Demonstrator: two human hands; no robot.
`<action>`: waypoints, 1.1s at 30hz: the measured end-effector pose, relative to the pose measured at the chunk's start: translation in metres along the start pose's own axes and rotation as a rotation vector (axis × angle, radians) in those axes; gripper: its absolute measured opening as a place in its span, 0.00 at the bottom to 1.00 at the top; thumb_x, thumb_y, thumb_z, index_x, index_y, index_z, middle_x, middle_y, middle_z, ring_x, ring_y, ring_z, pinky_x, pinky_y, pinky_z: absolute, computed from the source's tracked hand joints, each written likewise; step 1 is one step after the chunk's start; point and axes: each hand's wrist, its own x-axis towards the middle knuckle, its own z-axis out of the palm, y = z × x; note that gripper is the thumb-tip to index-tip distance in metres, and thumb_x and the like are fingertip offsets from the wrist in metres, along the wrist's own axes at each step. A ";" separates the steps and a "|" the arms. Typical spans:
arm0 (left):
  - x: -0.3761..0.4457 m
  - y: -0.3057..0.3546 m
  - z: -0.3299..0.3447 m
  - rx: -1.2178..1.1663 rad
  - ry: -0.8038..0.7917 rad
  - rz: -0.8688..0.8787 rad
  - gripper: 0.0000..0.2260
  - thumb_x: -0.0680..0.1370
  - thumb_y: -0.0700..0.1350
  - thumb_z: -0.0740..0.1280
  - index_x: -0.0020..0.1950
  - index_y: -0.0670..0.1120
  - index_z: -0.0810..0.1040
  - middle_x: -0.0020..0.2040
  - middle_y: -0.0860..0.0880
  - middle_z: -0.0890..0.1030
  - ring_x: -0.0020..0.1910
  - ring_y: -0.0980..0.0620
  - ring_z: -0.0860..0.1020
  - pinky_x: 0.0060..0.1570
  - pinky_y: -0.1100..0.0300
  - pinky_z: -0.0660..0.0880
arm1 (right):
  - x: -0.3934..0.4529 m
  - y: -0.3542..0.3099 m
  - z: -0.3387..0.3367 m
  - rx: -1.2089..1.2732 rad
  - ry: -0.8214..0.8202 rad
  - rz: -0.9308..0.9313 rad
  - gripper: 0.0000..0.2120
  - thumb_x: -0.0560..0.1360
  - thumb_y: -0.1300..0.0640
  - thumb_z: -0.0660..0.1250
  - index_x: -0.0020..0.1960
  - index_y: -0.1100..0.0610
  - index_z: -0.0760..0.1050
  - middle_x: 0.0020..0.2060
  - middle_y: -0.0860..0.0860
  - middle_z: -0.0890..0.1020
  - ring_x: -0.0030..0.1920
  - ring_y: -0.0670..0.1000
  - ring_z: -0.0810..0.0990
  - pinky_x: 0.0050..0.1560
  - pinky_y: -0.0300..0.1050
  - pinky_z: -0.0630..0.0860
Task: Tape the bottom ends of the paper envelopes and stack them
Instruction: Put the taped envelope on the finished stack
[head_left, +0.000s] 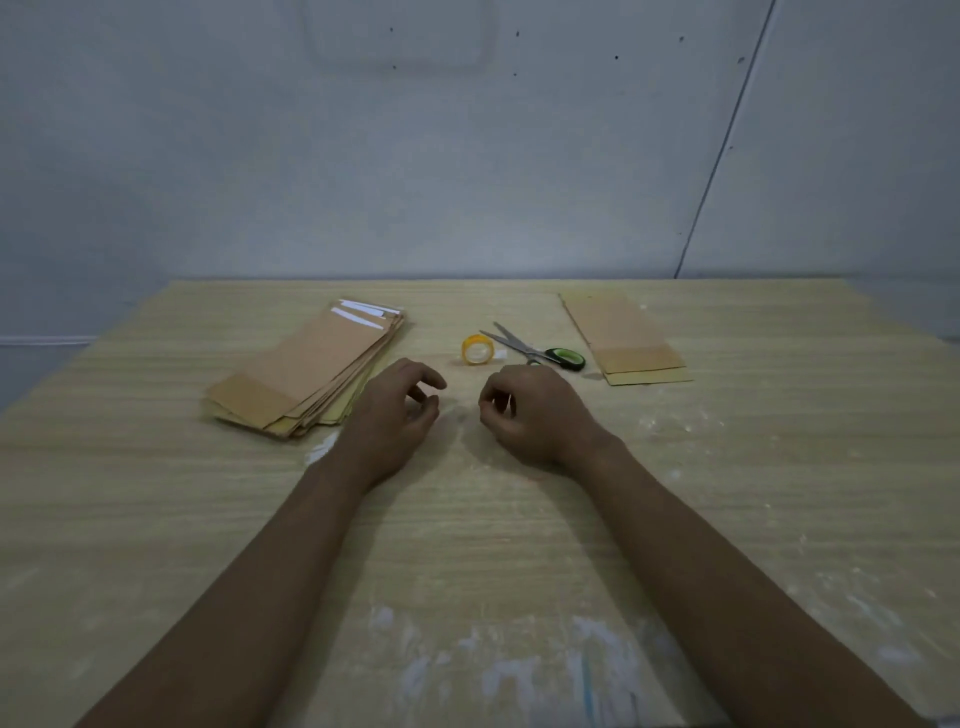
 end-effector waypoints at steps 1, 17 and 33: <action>-0.001 -0.003 -0.004 0.014 0.013 0.000 0.10 0.74 0.34 0.69 0.50 0.48 0.79 0.48 0.52 0.79 0.42 0.59 0.78 0.42 0.71 0.68 | 0.001 -0.004 0.003 -0.008 -0.028 -0.018 0.06 0.72 0.53 0.67 0.40 0.54 0.81 0.35 0.49 0.81 0.36 0.50 0.78 0.38 0.46 0.74; -0.001 -0.059 -0.070 0.582 -0.020 -0.671 0.30 0.76 0.64 0.65 0.71 0.48 0.70 0.76 0.47 0.66 0.74 0.42 0.63 0.71 0.40 0.55 | 0.045 -0.080 0.070 0.091 -0.137 0.043 0.10 0.75 0.52 0.66 0.54 0.53 0.79 0.48 0.52 0.76 0.48 0.56 0.79 0.46 0.49 0.76; 0.001 -0.034 -0.074 0.380 0.383 -0.674 0.14 0.77 0.60 0.67 0.49 0.52 0.86 0.47 0.47 0.85 0.56 0.44 0.79 0.58 0.50 0.60 | 0.036 -0.066 0.069 0.303 -0.130 0.138 0.22 0.73 0.55 0.69 0.66 0.52 0.73 0.46 0.48 0.75 0.46 0.48 0.75 0.48 0.47 0.74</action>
